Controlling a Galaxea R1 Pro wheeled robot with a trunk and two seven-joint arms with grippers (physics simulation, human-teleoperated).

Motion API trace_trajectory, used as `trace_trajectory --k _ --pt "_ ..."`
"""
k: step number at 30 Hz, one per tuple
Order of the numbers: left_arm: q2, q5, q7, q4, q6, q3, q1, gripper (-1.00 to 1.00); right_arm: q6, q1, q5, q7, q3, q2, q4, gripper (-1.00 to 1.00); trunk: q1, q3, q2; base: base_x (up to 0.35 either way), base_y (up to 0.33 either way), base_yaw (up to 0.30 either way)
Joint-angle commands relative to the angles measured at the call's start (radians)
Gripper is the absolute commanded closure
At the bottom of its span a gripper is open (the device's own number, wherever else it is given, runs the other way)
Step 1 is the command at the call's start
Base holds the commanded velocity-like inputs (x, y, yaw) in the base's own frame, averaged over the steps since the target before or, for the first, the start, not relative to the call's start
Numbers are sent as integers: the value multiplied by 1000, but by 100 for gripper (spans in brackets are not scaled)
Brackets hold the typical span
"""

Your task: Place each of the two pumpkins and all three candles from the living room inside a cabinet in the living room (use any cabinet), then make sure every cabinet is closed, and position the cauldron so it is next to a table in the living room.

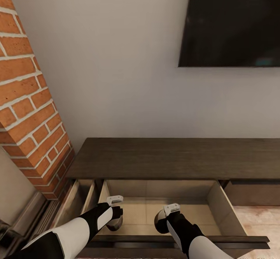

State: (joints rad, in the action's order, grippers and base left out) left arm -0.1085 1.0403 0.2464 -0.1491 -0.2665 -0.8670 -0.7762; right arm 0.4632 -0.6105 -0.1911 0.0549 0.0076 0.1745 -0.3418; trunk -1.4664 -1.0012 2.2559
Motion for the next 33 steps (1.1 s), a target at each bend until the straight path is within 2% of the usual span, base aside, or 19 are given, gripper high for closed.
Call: trace_trajectory --k 1,7,33 --pt "1 0 1 0 1 0 0 100 0 0 0 0 0 0 0 100 0 -1 0 74 0 0" --pt "1 -2 1 0 4 0 0 100 0 0 0 0 0 0 0 100 0 -11 0 178 0 0" --pt "-6 -3 12 8 -9 -1 0 100 9 0 1 4 0 0 0 100 0 -52 0 2 0 0"
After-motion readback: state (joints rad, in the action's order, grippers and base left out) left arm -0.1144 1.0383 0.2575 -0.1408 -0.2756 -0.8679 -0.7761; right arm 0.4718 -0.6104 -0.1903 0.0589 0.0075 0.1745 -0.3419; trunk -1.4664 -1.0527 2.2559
